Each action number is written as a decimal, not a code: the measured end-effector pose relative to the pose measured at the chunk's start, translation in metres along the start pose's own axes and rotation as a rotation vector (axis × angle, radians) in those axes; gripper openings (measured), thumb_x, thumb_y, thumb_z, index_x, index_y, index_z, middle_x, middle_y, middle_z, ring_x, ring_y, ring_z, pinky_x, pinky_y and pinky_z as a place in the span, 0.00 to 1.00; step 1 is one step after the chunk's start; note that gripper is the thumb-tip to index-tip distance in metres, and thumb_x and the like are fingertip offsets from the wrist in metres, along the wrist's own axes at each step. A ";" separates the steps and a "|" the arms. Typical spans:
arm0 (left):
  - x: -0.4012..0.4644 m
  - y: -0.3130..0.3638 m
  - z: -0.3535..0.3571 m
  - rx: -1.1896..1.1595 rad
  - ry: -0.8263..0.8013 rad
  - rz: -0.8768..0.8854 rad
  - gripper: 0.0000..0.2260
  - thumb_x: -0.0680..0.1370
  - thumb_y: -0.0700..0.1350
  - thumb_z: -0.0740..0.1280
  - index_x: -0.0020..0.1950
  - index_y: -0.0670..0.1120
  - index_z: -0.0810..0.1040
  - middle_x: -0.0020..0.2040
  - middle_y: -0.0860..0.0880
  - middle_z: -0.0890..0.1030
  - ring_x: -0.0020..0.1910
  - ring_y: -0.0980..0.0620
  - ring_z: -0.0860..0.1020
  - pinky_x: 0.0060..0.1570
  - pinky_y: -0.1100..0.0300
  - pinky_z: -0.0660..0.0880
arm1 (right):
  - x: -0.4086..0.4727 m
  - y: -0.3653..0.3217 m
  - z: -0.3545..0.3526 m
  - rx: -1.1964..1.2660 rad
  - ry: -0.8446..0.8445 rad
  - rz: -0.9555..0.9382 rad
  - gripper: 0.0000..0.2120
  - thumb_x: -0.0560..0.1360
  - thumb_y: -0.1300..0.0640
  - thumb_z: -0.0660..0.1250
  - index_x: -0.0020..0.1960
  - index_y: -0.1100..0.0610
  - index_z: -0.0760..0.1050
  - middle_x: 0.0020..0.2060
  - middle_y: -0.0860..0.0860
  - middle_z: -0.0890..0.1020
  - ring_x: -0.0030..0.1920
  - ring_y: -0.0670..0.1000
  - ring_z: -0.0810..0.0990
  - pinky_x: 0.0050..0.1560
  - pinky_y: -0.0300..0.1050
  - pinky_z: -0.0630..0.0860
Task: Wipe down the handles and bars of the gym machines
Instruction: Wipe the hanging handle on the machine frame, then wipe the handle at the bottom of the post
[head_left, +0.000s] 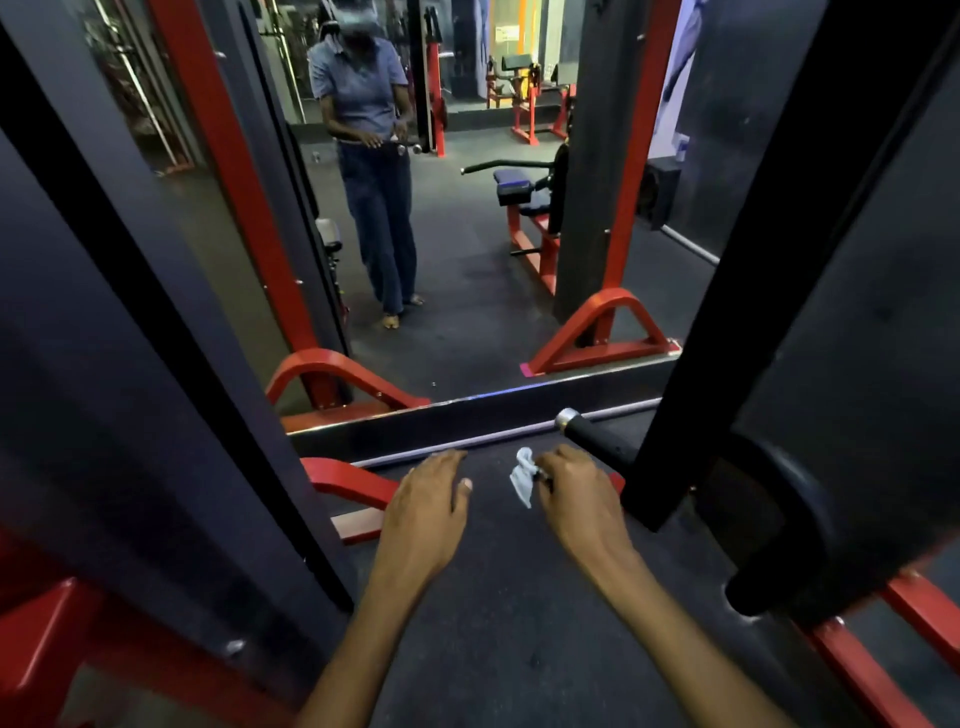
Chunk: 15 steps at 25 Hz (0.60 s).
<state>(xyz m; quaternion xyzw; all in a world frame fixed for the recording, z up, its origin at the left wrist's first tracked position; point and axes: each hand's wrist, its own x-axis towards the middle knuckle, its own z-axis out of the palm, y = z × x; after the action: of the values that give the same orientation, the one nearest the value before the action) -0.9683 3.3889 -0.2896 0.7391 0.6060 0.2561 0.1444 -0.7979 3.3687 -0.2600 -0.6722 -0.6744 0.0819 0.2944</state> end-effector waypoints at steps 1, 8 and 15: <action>0.010 -0.005 -0.004 -0.002 0.004 0.008 0.19 0.81 0.45 0.62 0.71 0.44 0.70 0.70 0.46 0.72 0.70 0.48 0.69 0.70 0.58 0.61 | 0.011 -0.005 0.001 -0.004 -0.012 0.008 0.15 0.76 0.56 0.65 0.33 0.63 0.72 0.33 0.56 0.72 0.40 0.58 0.76 0.35 0.44 0.62; 0.085 -0.026 -0.004 -0.025 -0.066 0.089 0.19 0.81 0.45 0.62 0.72 0.44 0.70 0.70 0.46 0.72 0.70 0.49 0.69 0.70 0.60 0.59 | 0.078 -0.017 0.031 0.042 0.082 0.034 0.21 0.72 0.47 0.54 0.38 0.61 0.78 0.36 0.56 0.80 0.41 0.57 0.78 0.38 0.46 0.65; 0.198 -0.036 0.038 -0.054 -0.201 0.265 0.18 0.80 0.44 0.62 0.70 0.43 0.72 0.69 0.46 0.74 0.70 0.49 0.70 0.71 0.56 0.62 | 0.165 0.017 0.045 -0.037 0.186 0.275 0.24 0.71 0.45 0.52 0.45 0.60 0.80 0.42 0.58 0.81 0.46 0.59 0.78 0.37 0.43 0.59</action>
<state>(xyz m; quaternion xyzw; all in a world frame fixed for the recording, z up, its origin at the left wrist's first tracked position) -0.9499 3.5925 -0.2993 0.8304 0.4785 0.2137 0.1891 -0.7935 3.5399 -0.2579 -0.7681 -0.5473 0.0467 0.3292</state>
